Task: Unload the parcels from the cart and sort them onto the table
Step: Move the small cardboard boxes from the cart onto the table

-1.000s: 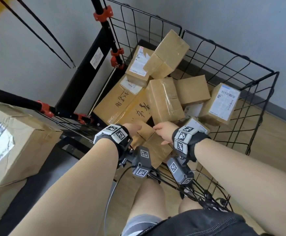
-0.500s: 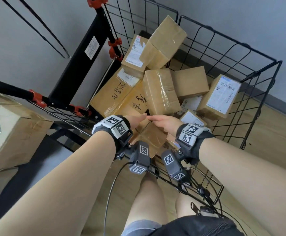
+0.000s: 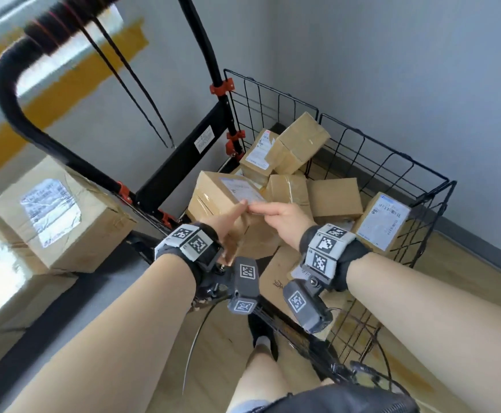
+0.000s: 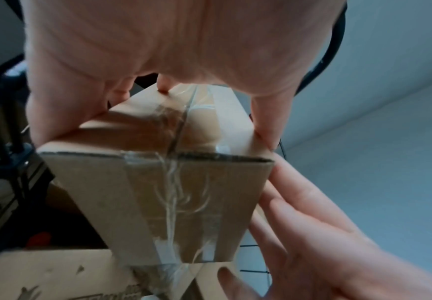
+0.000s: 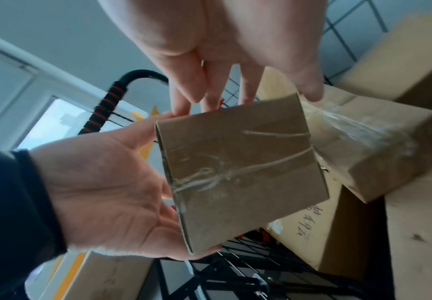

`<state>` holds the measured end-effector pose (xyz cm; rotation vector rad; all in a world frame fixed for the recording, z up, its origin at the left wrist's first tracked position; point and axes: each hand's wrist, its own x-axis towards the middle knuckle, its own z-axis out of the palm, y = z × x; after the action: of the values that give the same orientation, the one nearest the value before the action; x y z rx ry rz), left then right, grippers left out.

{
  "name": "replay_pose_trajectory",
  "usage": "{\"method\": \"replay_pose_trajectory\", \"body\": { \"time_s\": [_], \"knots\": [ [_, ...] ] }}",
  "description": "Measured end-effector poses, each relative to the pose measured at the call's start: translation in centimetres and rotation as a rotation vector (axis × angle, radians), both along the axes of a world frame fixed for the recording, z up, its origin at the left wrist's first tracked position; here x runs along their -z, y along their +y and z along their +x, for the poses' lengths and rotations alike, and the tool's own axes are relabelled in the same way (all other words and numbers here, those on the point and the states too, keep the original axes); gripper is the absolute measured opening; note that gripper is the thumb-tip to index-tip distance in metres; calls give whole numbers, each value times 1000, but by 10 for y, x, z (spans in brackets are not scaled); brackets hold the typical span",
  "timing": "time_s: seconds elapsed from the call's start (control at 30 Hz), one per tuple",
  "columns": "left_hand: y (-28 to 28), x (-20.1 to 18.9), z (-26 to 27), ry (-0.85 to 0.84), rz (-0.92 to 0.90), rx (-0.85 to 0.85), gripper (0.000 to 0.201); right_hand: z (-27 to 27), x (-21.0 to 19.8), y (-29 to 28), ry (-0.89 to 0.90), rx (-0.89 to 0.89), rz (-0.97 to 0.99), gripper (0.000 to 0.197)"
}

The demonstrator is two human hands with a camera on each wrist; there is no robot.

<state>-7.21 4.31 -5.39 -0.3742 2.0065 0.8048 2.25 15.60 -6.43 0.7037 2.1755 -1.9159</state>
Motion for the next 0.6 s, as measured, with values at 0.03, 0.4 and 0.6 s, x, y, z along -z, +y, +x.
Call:
{"method": "replay_pose_trajectory", "body": {
  "time_s": [0.03, 0.4, 0.6],
  "knots": [
    [-4, -3, 6, 8, 68, -74, 84, 1, -9, 1, 23, -18, 5, 41],
    [-70, -68, 82, 154, 414, -581, 55, 35, -94, -7, 44, -190, 247, 51],
    [-143, -98, 128, 437, 413, -648, 9, 36, -109, -80, 149, -381, 145, 43]
  ]
}}
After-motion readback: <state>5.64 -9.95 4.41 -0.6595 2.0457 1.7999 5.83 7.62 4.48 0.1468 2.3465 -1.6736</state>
